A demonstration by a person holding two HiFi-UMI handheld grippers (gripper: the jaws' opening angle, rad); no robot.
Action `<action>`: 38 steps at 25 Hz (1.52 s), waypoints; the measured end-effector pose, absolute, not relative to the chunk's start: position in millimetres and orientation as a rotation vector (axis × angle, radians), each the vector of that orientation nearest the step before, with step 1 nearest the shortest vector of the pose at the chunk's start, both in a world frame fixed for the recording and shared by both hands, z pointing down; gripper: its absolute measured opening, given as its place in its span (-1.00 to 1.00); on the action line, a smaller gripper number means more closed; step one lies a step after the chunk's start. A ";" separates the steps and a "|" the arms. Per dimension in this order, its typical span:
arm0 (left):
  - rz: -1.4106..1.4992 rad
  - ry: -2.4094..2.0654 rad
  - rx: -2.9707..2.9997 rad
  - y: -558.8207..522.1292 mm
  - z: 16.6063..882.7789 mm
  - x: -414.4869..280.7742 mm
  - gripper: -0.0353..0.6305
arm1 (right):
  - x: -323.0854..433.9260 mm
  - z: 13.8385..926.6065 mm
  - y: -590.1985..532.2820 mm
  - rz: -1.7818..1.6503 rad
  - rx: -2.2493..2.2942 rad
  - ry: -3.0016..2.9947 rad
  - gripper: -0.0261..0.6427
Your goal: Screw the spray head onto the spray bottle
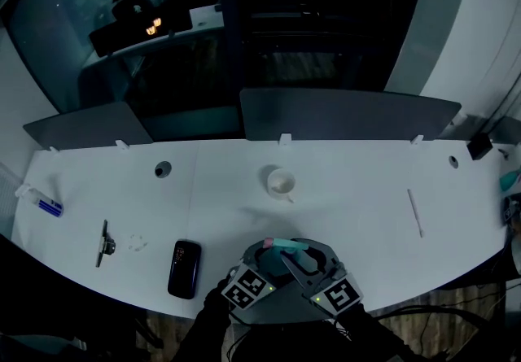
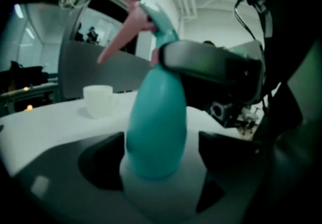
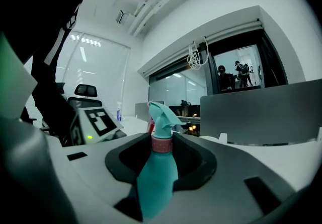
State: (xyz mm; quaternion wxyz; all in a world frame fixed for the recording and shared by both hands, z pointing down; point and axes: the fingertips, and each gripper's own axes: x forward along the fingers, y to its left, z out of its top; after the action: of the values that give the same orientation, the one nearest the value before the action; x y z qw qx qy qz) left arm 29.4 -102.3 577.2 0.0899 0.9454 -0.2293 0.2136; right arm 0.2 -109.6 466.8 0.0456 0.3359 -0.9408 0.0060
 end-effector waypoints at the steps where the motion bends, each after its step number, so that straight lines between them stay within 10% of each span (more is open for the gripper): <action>1: 0.662 -0.583 2.810 -103.2 580.1 32.3 0.49 | 1.1 467.1 -109.5 0.021 1.017 -2.869 -0.55; 14: 0.484 -1.455 2.446 -113.8 575.0 23.3 0.28 | 1.0 467.0 -102.9 0.003 1.045 -2.874 -0.55; 27: 0.656 -0.547 2.867 -106.1 573.1 31.5 0.24 | 3.0 467.6 -106.5 0.015 0.996 -2.890 -0.55; 38: 0.467 -1.377 2.540 -109.3 569.5 22.8 0.24 | 4.1 467.9 -105.5 0.001 1.036 -2.878 -0.55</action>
State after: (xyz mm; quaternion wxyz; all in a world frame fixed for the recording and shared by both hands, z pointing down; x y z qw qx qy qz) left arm 22.8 -109.3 569.5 0.1072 0.8630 -0.4676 0.1585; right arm 4.1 -105.5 467.9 0.0412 0.3382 -0.9402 0.0003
